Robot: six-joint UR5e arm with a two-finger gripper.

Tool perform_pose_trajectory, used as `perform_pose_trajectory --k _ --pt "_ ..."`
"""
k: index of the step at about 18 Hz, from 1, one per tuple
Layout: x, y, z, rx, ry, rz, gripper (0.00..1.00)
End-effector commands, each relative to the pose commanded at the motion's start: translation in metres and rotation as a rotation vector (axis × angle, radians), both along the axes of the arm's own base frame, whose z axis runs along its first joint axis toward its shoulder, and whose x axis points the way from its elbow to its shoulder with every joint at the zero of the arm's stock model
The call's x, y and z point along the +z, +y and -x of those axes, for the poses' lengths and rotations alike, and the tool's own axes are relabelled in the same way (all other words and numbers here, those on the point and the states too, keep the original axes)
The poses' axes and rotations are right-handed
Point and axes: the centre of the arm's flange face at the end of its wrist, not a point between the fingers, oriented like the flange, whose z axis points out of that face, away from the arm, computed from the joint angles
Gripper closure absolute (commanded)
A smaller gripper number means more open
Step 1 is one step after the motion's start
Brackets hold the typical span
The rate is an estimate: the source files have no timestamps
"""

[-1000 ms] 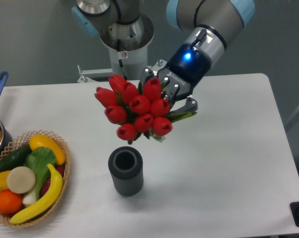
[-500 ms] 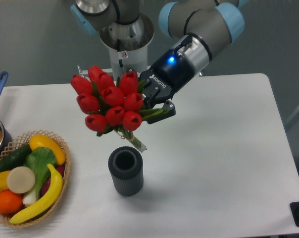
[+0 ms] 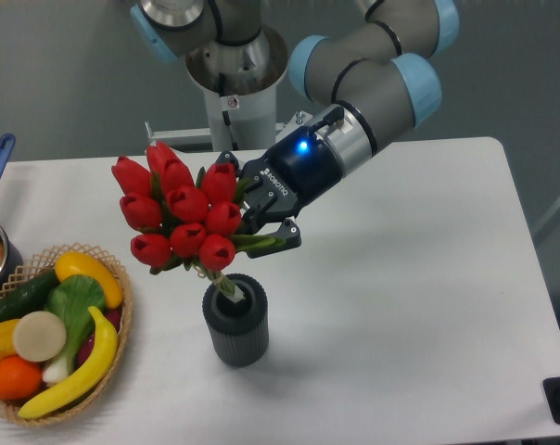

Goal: Insert the flowers into the vase
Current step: 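Lower the tulip stems into the vase opening with the gripper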

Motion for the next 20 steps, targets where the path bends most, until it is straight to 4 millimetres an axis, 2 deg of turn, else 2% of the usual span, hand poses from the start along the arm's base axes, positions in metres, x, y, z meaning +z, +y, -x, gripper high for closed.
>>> perform_pose_trajectory --k 12,15,18,20 --pt "-0.022 -0.003 0.000 0.005 -0.039 0.024 0.59" --pt "-0.042 -0.009 -0.003 0.010 -0.078 0.045 0.59" --pt "-0.044 -0.010 -0.001 0.013 -0.081 0.047 0.59" --pt "-0.052 -0.011 0.004 0.019 -0.096 0.055 0.59"
